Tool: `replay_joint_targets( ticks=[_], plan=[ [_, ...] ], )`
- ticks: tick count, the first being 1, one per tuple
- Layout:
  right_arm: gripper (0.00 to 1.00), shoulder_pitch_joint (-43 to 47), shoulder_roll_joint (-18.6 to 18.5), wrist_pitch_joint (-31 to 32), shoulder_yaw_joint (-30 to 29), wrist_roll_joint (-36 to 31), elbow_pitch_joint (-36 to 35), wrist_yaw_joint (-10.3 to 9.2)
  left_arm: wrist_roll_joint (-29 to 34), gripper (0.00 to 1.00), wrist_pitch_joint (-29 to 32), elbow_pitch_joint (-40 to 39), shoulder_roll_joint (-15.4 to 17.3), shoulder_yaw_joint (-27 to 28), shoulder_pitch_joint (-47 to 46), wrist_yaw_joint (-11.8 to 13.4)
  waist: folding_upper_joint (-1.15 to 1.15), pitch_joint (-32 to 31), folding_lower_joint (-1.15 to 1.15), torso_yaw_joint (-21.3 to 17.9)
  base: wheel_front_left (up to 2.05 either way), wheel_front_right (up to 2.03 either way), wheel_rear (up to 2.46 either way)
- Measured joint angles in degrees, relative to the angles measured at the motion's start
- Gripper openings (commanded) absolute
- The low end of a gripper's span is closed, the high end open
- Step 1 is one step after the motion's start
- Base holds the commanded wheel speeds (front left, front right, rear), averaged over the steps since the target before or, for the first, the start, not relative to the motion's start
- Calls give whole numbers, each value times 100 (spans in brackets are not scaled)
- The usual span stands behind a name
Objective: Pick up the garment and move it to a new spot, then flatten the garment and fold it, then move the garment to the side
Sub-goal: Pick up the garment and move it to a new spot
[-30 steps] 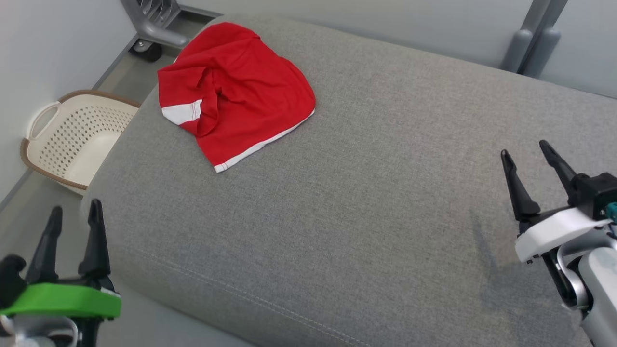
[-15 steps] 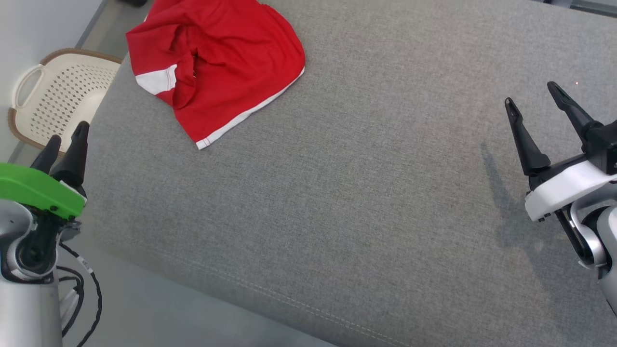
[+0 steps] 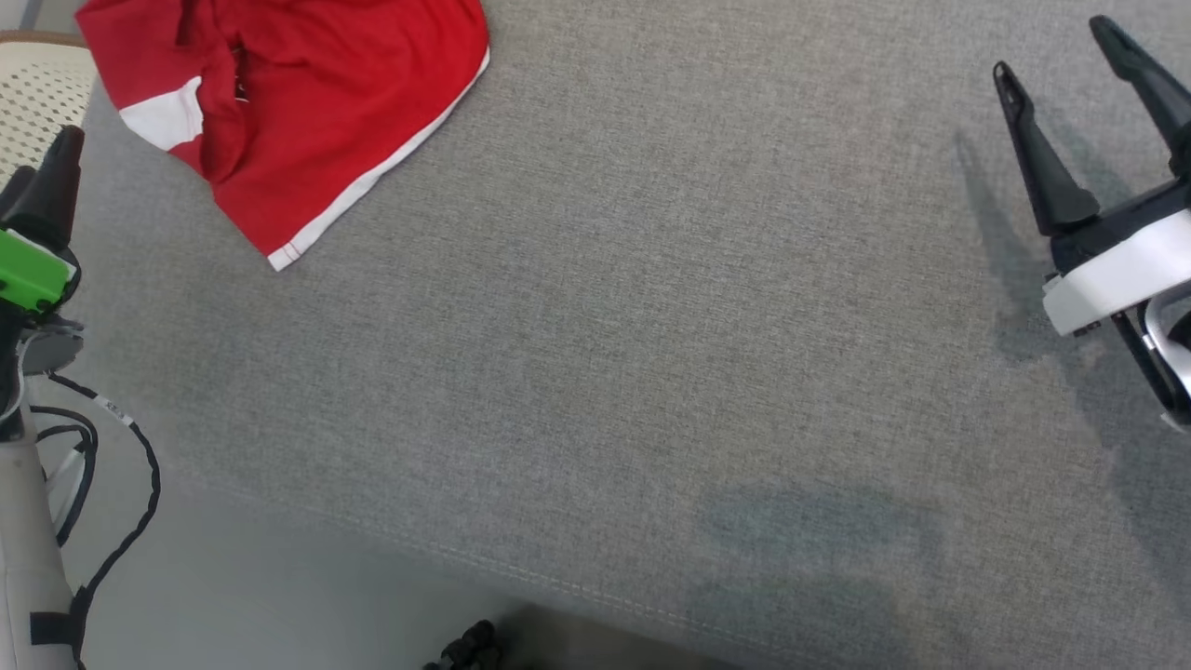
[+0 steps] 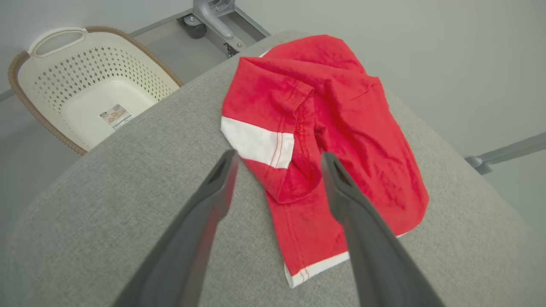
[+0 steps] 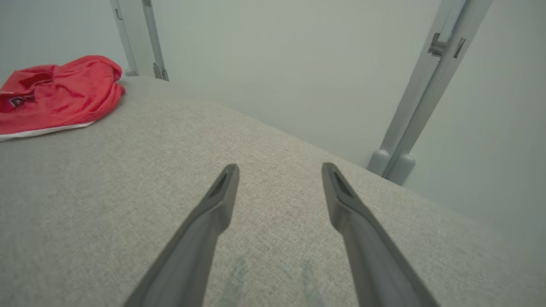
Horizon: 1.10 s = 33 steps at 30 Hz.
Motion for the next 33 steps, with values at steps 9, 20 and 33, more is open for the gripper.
replay_joint_targets(
  ticks=[9, 20, 33],
  plan=[
    [100, -377, -359, 252, -363, -154, -469, -34, -152, 100, -9, 293, -193, 37, -654, 45, 0, 739, 0, -245, 0, 0, 0],
    [100, -695, -616, 368, -597, -250, -803, -35, -122, 87, -310, 881, -325, -41, -1103, 7, 0, 1561, 1, -320, 0, 0, 0],
    [100, -796, -634, 257, -691, -268, -777, -87, -124, 0, -467, 1182, -332, -205, -1577, -419, 0, 1657, 1, -237, 0, 0, 0]
  ],
)
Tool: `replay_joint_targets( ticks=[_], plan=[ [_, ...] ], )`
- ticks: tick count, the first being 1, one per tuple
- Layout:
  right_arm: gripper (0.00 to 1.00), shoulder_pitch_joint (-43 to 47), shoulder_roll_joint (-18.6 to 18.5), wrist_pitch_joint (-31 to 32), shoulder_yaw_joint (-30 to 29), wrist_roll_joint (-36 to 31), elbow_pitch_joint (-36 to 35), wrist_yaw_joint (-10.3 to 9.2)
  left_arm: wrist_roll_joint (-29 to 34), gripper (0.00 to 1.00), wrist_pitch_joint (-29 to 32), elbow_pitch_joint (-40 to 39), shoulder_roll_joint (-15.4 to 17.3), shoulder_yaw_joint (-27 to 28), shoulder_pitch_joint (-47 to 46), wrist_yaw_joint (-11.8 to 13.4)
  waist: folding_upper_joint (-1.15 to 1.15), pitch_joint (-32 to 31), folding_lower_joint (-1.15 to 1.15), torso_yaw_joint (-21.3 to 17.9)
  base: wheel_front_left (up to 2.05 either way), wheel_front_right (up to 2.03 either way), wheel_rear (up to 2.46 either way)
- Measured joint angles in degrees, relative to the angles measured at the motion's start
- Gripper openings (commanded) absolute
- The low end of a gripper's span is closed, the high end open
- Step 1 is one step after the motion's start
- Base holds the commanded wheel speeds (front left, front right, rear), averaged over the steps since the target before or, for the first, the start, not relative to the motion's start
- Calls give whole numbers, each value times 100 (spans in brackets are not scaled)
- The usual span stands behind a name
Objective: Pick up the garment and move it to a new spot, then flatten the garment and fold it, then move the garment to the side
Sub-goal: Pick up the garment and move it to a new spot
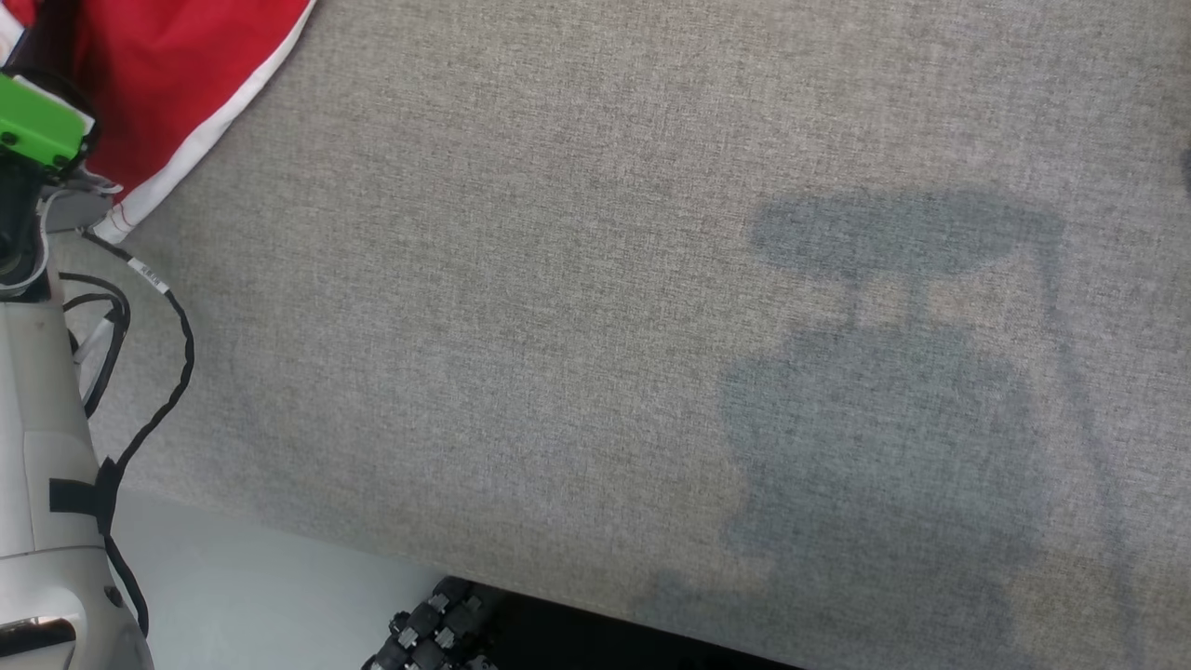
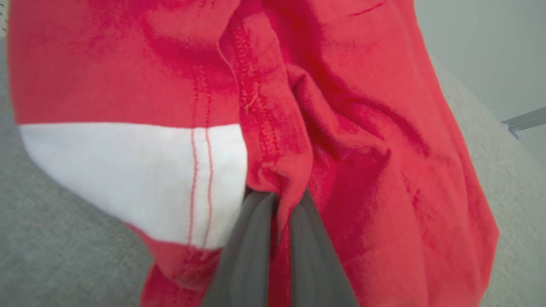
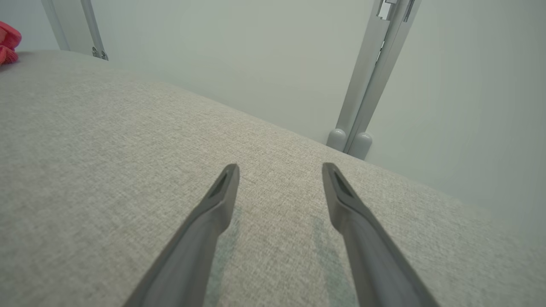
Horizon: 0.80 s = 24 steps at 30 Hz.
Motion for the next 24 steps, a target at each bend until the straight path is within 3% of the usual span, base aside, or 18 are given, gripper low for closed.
replay_joint_targets(
  ticks=[13, 24],
  plan=[
    [100, 288, 538, -517, 298, 74, 603, -51, 102, 0, -146, -617, -27, -765, -23, -192, 0, -542, -1, -48, 0, 0, 0],
    [100, 530, 1150, -985, 648, 193, 1118, -54, 101, 0, 163, -1689, -320, -2080, 195, -193, 0, -1166, -1, -263, 0, 0, 0]
  ],
)
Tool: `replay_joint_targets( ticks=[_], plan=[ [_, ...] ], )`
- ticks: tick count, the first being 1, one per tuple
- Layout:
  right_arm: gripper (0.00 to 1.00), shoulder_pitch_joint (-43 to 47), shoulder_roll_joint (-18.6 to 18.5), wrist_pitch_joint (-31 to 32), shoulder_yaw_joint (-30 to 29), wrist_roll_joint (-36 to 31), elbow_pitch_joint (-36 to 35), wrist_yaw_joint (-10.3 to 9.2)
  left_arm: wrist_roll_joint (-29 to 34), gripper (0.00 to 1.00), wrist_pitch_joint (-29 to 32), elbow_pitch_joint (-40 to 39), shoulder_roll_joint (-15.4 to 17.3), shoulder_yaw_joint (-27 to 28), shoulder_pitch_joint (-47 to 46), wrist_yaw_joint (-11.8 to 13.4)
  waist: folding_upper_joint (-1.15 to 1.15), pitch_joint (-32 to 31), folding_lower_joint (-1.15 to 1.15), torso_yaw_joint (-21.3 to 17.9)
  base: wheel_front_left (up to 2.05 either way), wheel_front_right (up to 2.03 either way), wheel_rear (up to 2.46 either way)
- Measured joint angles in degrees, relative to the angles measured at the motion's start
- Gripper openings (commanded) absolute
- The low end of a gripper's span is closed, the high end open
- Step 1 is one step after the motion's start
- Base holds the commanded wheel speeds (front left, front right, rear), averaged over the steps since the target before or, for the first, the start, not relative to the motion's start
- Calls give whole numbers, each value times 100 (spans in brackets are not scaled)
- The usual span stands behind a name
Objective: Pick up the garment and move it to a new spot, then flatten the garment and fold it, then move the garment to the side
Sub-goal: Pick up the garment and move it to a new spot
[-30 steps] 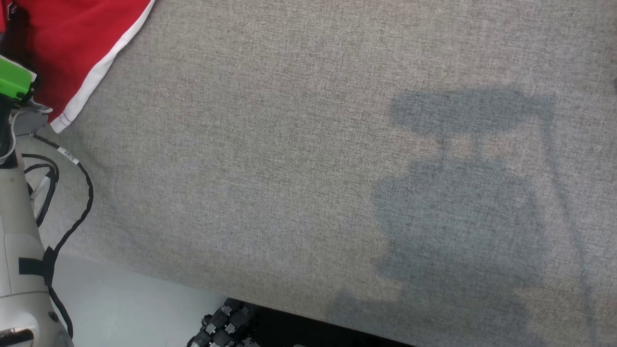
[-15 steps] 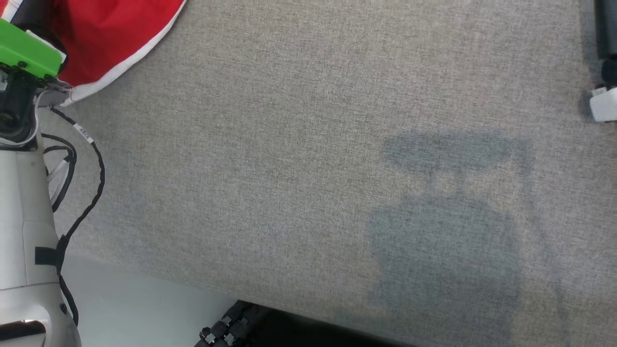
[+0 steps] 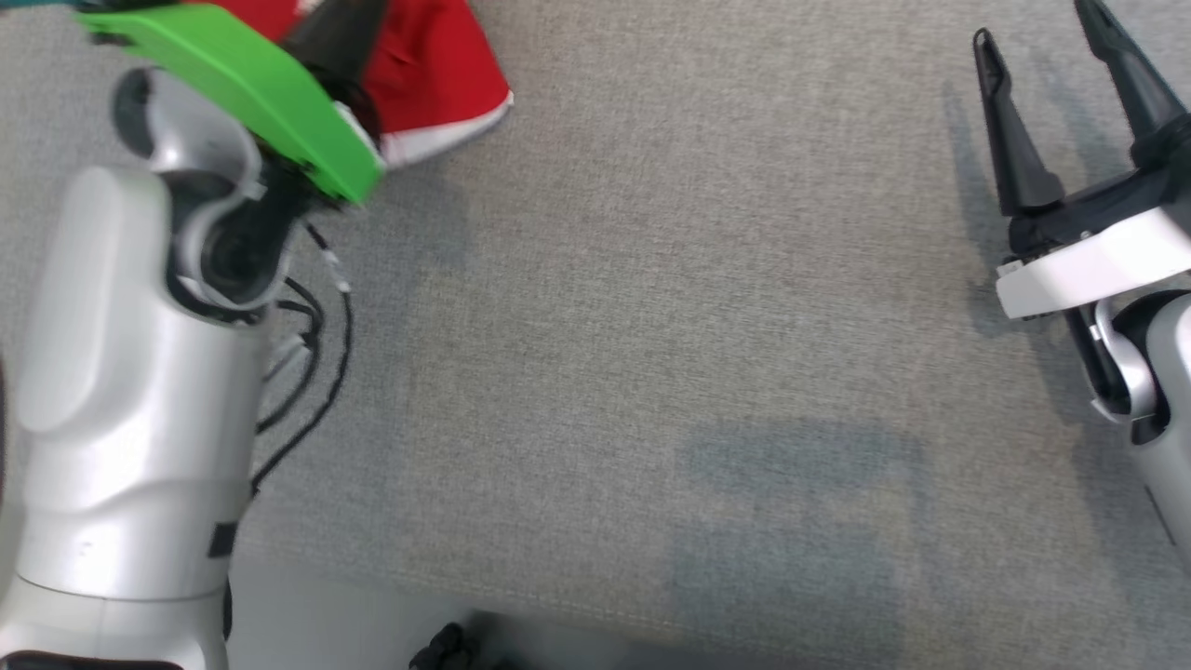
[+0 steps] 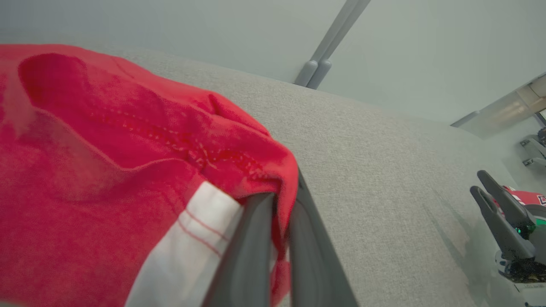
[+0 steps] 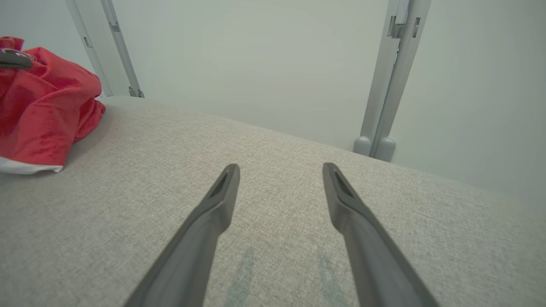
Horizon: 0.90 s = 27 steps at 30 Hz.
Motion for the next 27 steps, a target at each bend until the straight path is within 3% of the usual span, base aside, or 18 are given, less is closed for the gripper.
replay_joint_targets(
  ticks=[14, 27],
  plan=[
    [100, 452, 577, -380, 194, 276, 637, -46, -46, 0, 581, -1124, -293, -2009, 403, 0, 0, -802, -1, -807, 0, 0, 0],
    [100, 574, 1113, -504, 491, 354, 946, -37, -109, 0, 858, -1036, -333, -2891, 568, 12, 0, -1316, -1, -1615, 0, 0, 0]
  ],
)
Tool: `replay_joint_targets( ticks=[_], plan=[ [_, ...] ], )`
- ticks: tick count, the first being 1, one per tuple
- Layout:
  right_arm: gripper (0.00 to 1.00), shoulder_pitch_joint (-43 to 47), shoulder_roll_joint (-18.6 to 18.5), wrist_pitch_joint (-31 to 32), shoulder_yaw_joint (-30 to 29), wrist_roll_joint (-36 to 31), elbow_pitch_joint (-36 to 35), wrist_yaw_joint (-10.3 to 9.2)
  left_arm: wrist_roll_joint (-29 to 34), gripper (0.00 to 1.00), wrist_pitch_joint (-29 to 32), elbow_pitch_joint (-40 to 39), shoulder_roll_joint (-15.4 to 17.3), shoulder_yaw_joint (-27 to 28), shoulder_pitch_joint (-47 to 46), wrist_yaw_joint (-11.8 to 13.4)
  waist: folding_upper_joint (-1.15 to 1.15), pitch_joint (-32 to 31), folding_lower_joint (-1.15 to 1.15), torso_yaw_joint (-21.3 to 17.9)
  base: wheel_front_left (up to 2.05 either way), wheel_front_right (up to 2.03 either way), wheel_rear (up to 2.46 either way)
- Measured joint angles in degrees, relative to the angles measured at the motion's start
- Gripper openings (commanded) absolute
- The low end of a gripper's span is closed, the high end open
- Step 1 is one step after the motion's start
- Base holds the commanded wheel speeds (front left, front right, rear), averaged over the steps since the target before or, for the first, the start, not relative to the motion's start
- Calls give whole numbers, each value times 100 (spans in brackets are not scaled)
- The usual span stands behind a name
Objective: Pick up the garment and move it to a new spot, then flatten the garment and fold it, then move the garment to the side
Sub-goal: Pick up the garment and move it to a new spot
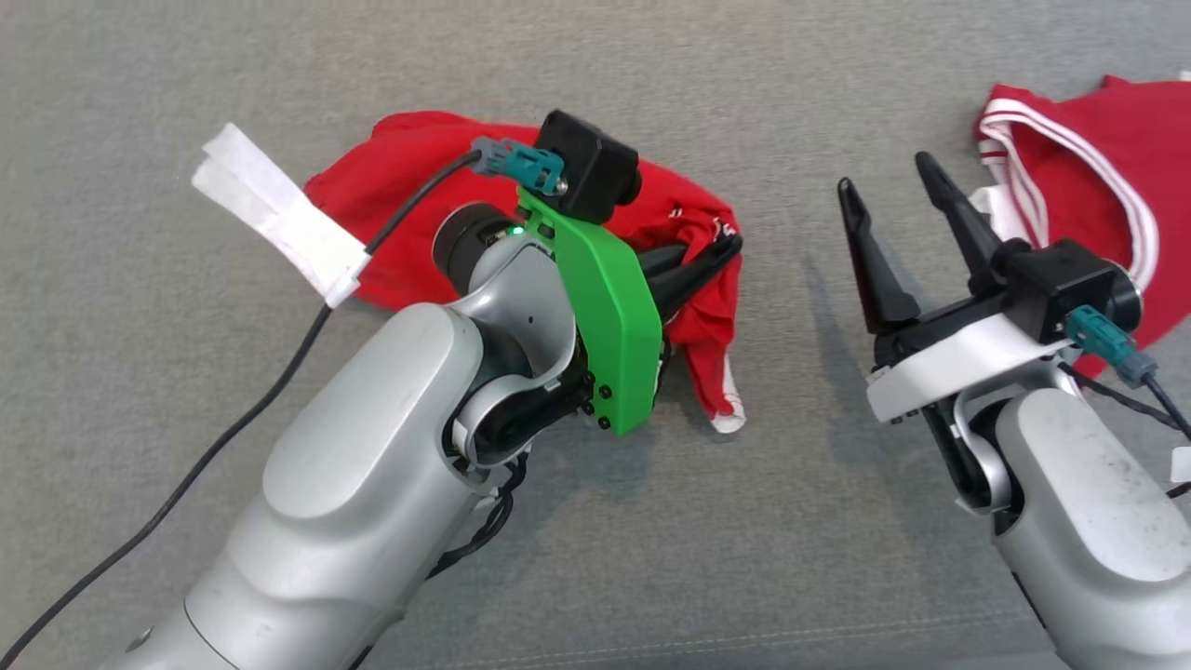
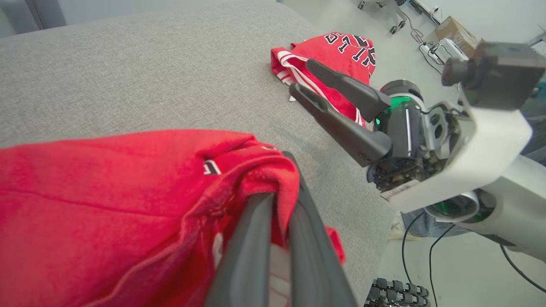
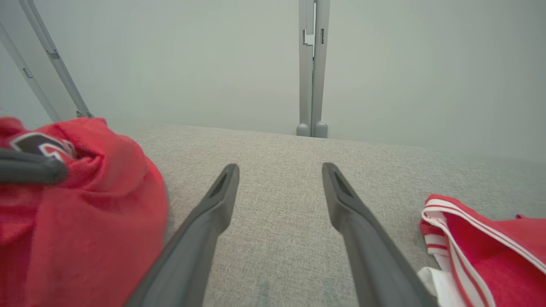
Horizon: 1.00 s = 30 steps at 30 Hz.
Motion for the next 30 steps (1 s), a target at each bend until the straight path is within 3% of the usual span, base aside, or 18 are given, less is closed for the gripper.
replay_joint_targets(
  ticks=[11, 12, 13, 14, 15, 23, 30],
  plan=[
    [100, 107, 287, -70, 155, 53, 279, 66, 453, 0, -244, 833, 19, -15, 44, 354, 0, -203, 0, -822, 0, 0, 0],
    [100, 140, 300, -80, 160, 53, 313, 70, 483, 10, -269, 894, 21, -15, 44, 387, 0, -219, 0, -891, 0, 0, 0],
    [100, 168, 310, -94, 159, 53, 339, 87, 510, 35, -312, 968, 21, -19, 44, 402, 0, -237, 0, -955, 0, 0, 0],
    [100, 200, 310, -94, 153, 53, 360, 96, 533, 81, -347, 1040, 23, -33, 43, 403, 0, -256, 0, -1013, 0, 0, 0],
    [100, 233, 308, -96, 135, 53, 386, 94, 594, 100, -379, 1091, 30, -82, 39, 403, 0, -279, 0, -1065, 0, 0, 0],
    [100, 410, 257, -101, 52, 53, 424, 93, 1377, 100, -581, 1406, 34, -485, -302, 400, 0, -518, 0, -1096, 0, 0, 0],
    [100, 529, 166, -111, 148, 33, 432, 123, 1403, 100, -925, 1333, 31, -500, -304, 398, 0, -669, 0, -823, 0, 0, 0]
  ],
)
